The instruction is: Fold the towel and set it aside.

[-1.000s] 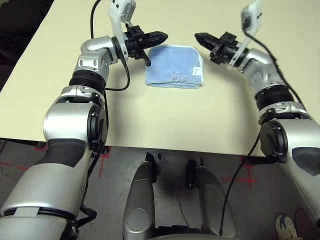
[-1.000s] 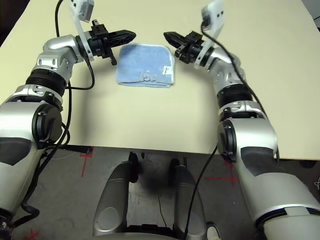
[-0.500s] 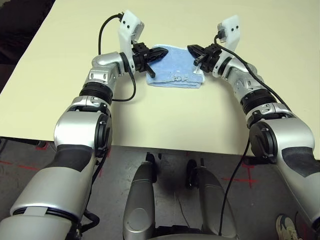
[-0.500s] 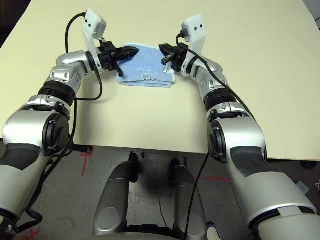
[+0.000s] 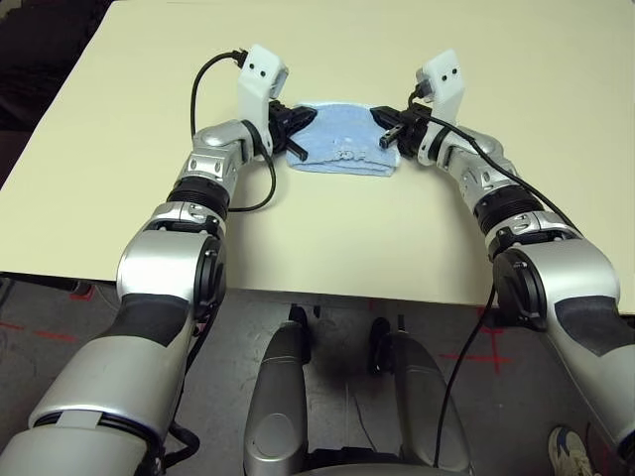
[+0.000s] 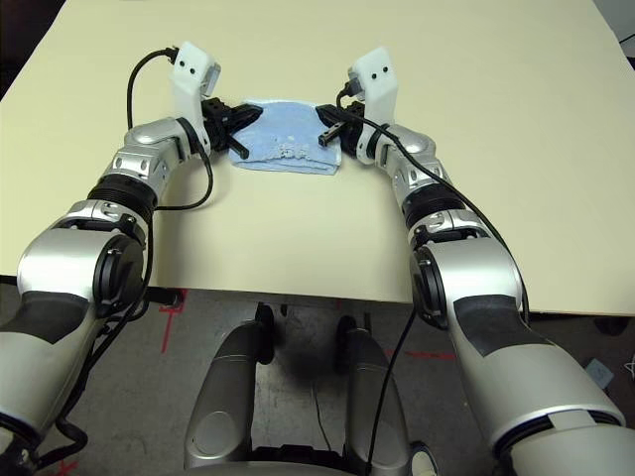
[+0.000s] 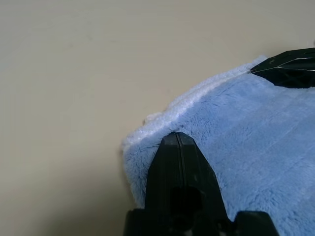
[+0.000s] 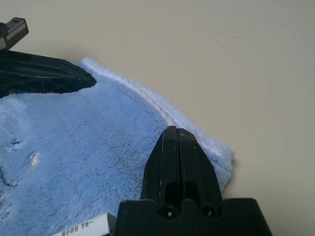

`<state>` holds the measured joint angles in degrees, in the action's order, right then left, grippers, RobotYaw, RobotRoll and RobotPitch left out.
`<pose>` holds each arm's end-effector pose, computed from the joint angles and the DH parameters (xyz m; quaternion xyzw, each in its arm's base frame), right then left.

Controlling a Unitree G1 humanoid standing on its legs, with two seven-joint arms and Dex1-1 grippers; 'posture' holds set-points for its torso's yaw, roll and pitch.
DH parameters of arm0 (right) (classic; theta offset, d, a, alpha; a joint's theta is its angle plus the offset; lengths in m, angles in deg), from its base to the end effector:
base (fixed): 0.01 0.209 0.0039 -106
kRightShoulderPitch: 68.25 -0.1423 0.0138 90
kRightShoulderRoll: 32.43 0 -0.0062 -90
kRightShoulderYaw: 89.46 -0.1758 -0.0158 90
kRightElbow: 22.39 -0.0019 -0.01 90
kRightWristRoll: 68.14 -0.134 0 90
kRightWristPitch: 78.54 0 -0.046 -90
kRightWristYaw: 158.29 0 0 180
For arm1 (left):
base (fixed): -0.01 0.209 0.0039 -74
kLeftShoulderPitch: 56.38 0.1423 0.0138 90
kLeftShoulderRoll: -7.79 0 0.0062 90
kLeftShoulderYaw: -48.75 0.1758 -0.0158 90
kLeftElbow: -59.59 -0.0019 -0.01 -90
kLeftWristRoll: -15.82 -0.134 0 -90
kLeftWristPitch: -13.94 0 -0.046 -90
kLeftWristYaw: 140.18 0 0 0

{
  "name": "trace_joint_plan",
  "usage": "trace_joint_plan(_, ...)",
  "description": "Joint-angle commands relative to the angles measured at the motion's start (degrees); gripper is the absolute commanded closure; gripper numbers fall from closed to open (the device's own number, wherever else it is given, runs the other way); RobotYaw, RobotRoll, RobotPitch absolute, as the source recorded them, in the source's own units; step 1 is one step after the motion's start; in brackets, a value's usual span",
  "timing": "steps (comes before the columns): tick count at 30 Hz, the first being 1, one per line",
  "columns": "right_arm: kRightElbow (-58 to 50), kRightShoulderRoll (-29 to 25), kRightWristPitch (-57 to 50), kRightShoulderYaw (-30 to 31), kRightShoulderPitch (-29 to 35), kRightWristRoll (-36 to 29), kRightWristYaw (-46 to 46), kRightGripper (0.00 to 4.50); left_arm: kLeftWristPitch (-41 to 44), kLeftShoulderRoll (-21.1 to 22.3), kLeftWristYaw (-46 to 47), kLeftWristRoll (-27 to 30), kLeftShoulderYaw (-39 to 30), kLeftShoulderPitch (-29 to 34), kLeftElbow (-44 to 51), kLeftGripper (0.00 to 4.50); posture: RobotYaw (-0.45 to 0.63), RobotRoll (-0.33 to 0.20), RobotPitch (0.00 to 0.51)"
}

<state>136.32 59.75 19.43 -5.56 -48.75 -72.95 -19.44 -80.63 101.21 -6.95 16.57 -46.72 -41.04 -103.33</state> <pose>0.3676 -0.1533 0.2039 -0.0677 -0.0642 0.3544 0.9304 0.3694 0.1802 0.2234 0.1135 -0.0186 -0.3618 0.9251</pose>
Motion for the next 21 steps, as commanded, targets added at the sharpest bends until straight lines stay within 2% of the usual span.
trace_joint_plan(1,-0.15,-1.44,0.86,-2.45,1.1,-3.09,-6.75,4.5,0.22,1.68,-6.94,1.22,-0.81,-0.23,-0.49,4.46,0.1,0.0,0.346)
trace_joint_plan(6,-7.56,-6.35,-1.46,-7.09,0.28,-11.64,-23.77,4.5,0.19,4.49,-22.16,5.1,-2.03,-2.22,3.92,4.46,0.09,0.0,0.342)
trace_joint_plan(11,-20.09,-14.92,-10.02,-4.64,6.31,-14.72,-37.6,4.5,7.41,7.7,-37.03,10.04,-1.28,0.39,16.26,4.46,0.09,0.0,0.338)
trace_joint_plan(16,-34.04,-21.35,-22.48,-2.46,16.01,-17.45,-41.81,4.5,10.39,10.8,-43.65,12.2,1.9,9.12,31.37,4.46,0.08,0.0,0.339)
trace_joint_plan(19,-38.54,-23.13,-26.56,-2.31,19.83,-18.44,-41.58,4.5,11.04,11.61,-44.4,12.96,2.84,12.31,35.57,4.46,0.08,0.0,0.339)
trace_joint_plan(21,-39.72,-23.96,-24.38,-1.68,21.72,-17.24,-41.79,4.5,9.29,12.01,-45.13,12.68,3.6,13.66,36.25,4.46,0.07,0.0,0.338)
